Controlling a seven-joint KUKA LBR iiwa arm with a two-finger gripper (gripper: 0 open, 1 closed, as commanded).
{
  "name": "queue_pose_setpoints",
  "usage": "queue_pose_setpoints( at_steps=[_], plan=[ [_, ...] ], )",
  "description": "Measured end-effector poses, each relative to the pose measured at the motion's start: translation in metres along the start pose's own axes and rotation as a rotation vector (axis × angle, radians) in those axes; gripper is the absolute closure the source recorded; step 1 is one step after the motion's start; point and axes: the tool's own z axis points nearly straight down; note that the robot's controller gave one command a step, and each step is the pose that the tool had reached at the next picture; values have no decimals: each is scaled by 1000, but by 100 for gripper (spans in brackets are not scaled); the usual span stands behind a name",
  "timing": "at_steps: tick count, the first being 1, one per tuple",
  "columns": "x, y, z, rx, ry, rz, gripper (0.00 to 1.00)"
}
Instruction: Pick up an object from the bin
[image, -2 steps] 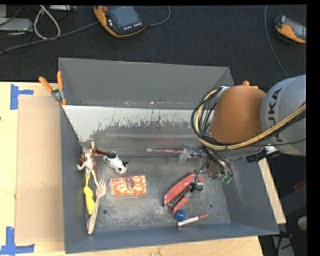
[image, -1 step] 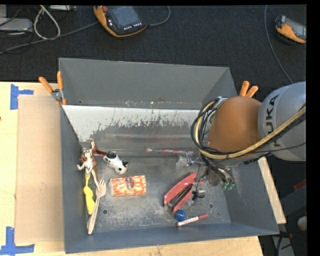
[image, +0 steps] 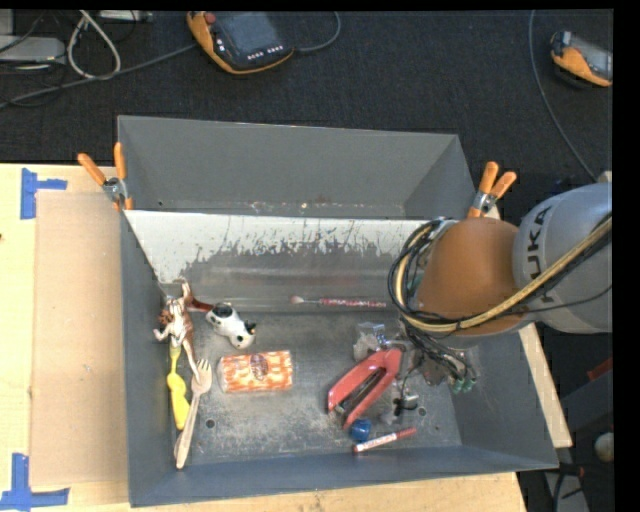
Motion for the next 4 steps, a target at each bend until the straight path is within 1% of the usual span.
queue_pose_setpoints(
  at_steps=[1, 2, 3, 4],
  plan=[
    [-10, 15, 16, 0, -4, -276, 100],
    [-10, 15, 16, 0, -4, -275, 100],
    [2, 19, -40, -5, 4, -303, 100],
    [-6, 23, -116, -5, 4, -286, 100]
  ],
)
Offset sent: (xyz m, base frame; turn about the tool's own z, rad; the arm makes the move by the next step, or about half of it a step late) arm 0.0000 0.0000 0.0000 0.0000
